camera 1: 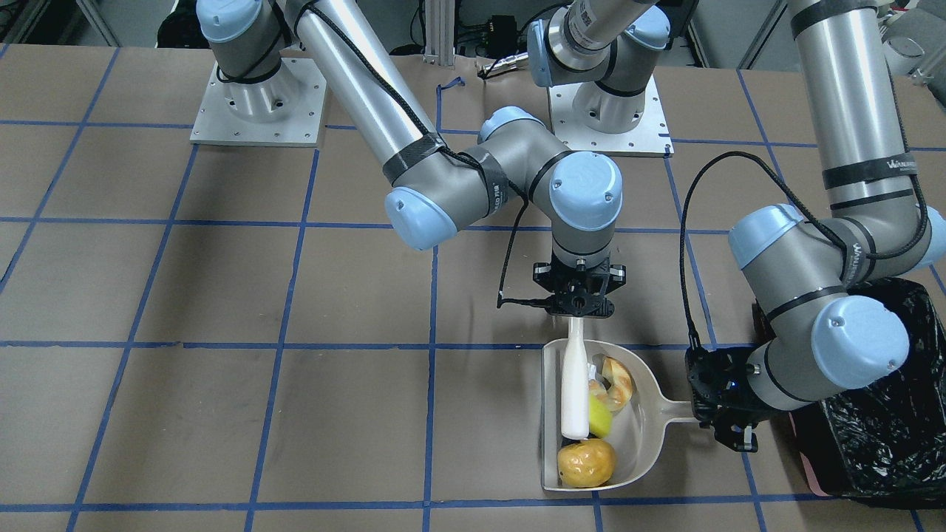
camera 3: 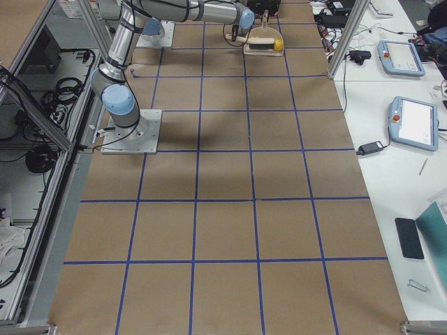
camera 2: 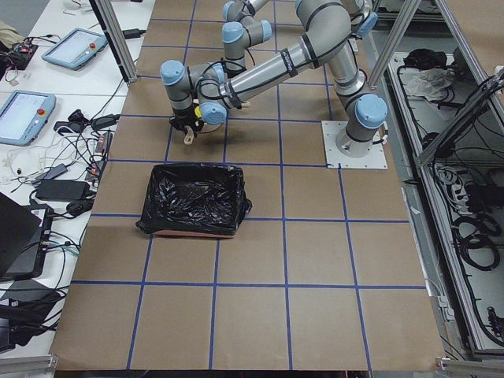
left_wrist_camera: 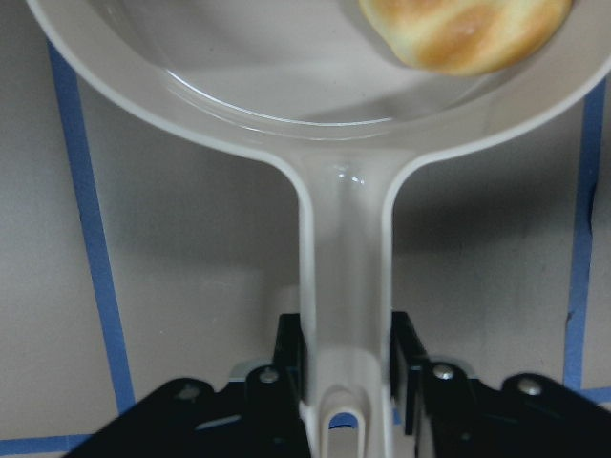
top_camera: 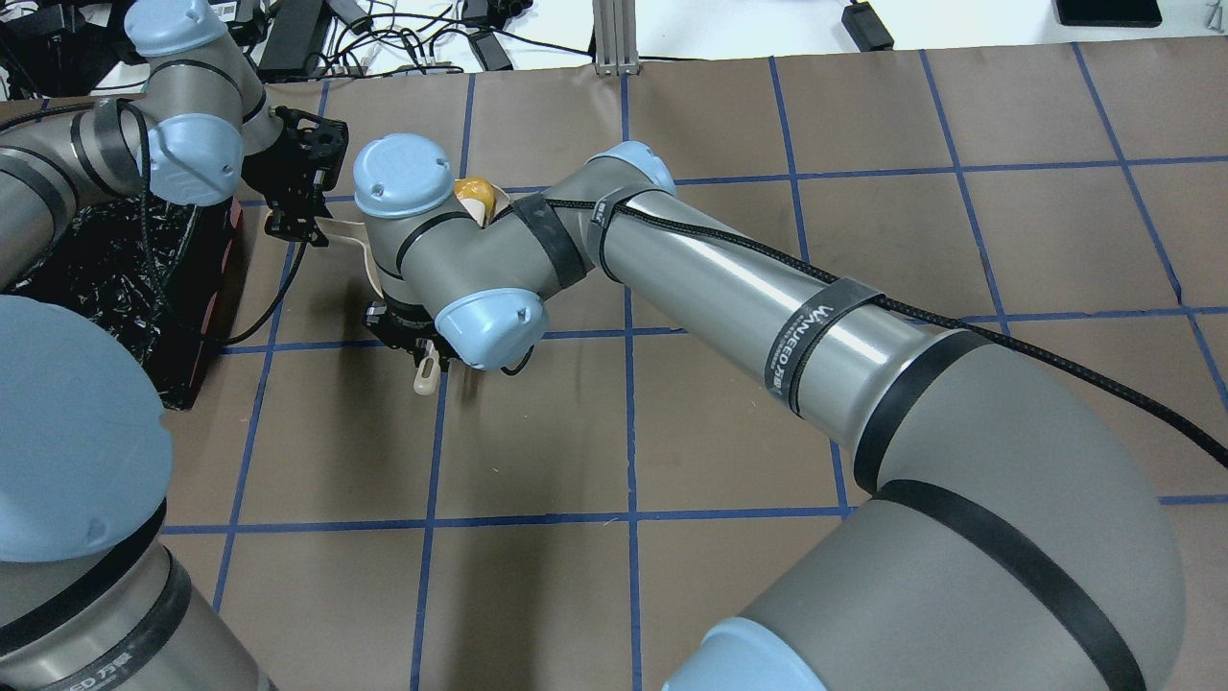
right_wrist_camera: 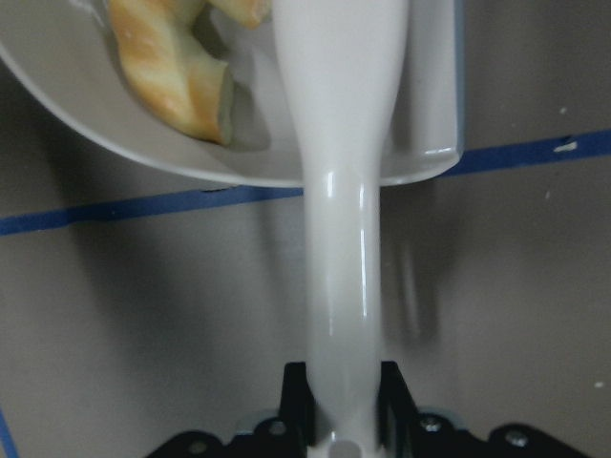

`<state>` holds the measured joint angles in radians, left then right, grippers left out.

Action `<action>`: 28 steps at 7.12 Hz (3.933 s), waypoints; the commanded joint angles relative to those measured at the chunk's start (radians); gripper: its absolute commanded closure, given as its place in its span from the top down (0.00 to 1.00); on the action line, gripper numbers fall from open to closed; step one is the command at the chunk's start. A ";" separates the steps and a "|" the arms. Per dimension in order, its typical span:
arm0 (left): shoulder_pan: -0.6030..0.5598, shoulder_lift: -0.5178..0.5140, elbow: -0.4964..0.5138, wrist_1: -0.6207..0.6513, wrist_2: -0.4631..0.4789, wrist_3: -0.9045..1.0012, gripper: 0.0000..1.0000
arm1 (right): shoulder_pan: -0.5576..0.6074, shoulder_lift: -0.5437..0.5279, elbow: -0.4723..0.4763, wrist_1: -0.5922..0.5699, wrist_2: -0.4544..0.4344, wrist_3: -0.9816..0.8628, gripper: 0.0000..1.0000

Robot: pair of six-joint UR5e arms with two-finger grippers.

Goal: Sweep and dump trash into bin
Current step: 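Sweep the remaining items into the dustpan with the right gripper's brush, then lift the dustpan with the left gripper while the right gripper withdraws the brush, then carry the dustpan with the left gripper over the black bin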

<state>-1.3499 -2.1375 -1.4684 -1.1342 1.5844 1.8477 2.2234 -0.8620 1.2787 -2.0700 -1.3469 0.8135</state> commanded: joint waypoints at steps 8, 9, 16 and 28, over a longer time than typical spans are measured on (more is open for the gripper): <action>0.000 0.004 -0.001 0.004 -0.003 0.004 0.00 | -0.047 -0.138 -0.012 0.079 0.095 0.058 0.00; 0.001 0.004 -0.001 0.004 -0.003 0.005 0.00 | -0.063 -0.161 -0.013 0.127 0.083 0.040 0.00; 0.061 0.051 0.000 -0.021 -0.077 -0.002 0.00 | -0.514 -0.366 0.062 0.472 -0.153 -0.630 0.00; 0.507 0.185 0.190 -0.369 -0.012 0.253 0.00 | -0.970 -0.427 0.335 0.341 -0.316 -1.194 0.00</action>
<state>-0.8896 -1.9483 -1.2999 -1.4996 1.5479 2.0451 1.2939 -1.2889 1.5796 -1.7055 -1.6641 -0.3680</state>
